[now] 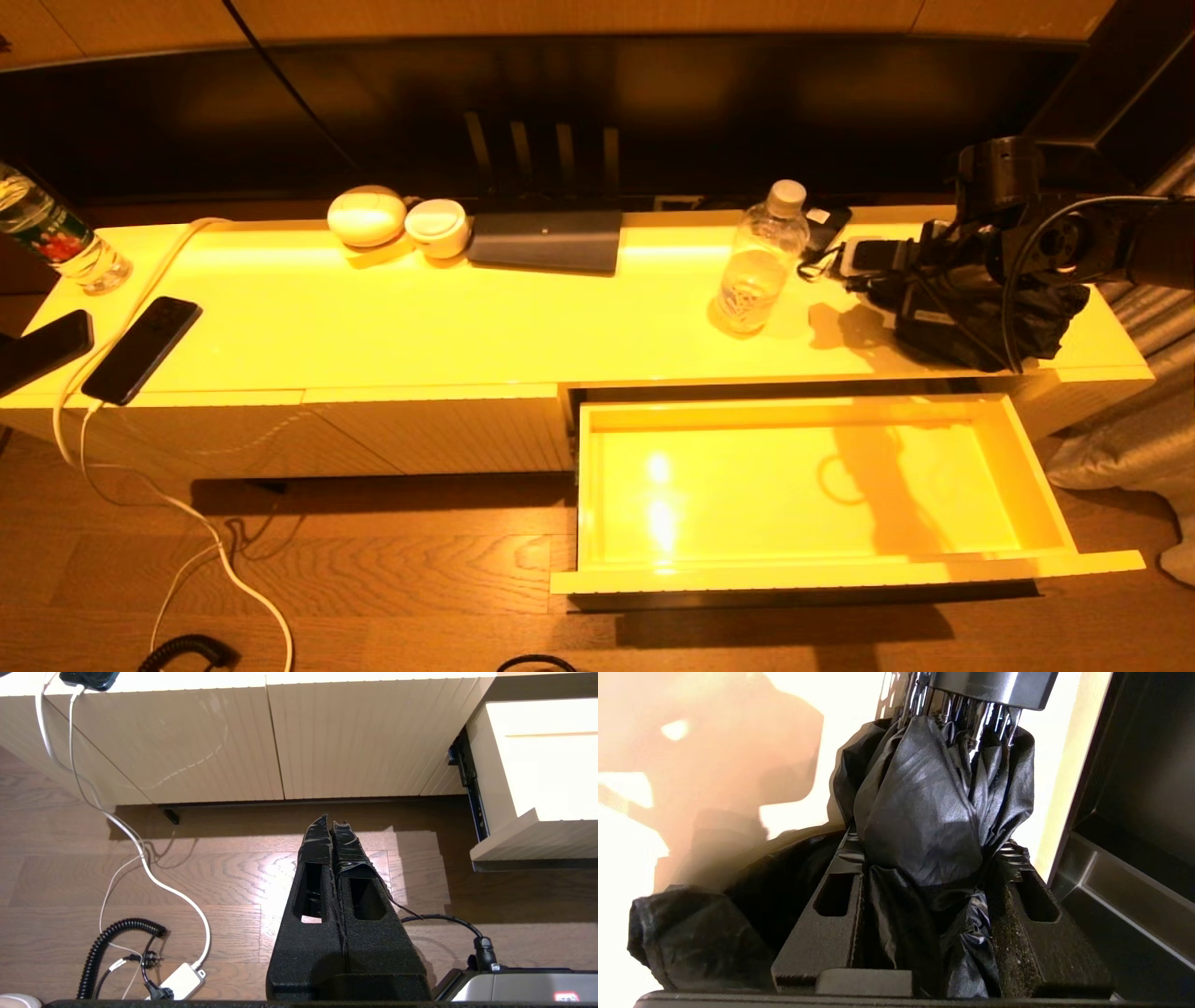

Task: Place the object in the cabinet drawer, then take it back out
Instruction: Put the umbrella in the drawer

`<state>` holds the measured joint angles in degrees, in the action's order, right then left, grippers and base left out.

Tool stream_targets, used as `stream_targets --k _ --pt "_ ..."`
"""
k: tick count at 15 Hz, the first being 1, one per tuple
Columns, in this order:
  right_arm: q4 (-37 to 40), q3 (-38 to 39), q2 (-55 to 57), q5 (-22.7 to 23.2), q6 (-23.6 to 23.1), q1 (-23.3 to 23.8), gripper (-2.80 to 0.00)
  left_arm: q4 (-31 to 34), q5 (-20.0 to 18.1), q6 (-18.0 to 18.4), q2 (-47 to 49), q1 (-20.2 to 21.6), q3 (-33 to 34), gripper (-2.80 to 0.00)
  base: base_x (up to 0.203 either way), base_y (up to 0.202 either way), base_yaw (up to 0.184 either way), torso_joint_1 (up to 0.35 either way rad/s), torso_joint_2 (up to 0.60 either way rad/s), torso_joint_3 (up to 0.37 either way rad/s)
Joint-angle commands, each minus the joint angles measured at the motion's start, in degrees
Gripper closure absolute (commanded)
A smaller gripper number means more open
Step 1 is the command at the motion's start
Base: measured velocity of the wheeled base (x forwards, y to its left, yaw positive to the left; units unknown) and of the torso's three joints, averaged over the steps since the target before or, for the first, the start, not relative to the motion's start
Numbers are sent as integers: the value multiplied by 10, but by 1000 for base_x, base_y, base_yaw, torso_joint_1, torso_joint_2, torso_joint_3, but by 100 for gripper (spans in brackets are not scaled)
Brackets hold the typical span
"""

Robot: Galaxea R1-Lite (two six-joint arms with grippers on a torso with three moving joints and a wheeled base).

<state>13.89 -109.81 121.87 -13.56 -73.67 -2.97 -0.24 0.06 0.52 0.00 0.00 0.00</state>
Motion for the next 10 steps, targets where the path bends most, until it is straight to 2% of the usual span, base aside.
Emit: stream_targets --k 1,3,10 --pt "17 6 -36 -1 -4 0 0 0 0 0 0 0 1 0 0 0 0 0 0 0" --pt "32 26 -66 -1 -4 0 0 0 0 0 0 0 1 0 0 0 0 0 0 0" --pt "39 240 -263 2 -8 11 0 0 0 0 0 0 1 0 0 0 0 0 0 0"
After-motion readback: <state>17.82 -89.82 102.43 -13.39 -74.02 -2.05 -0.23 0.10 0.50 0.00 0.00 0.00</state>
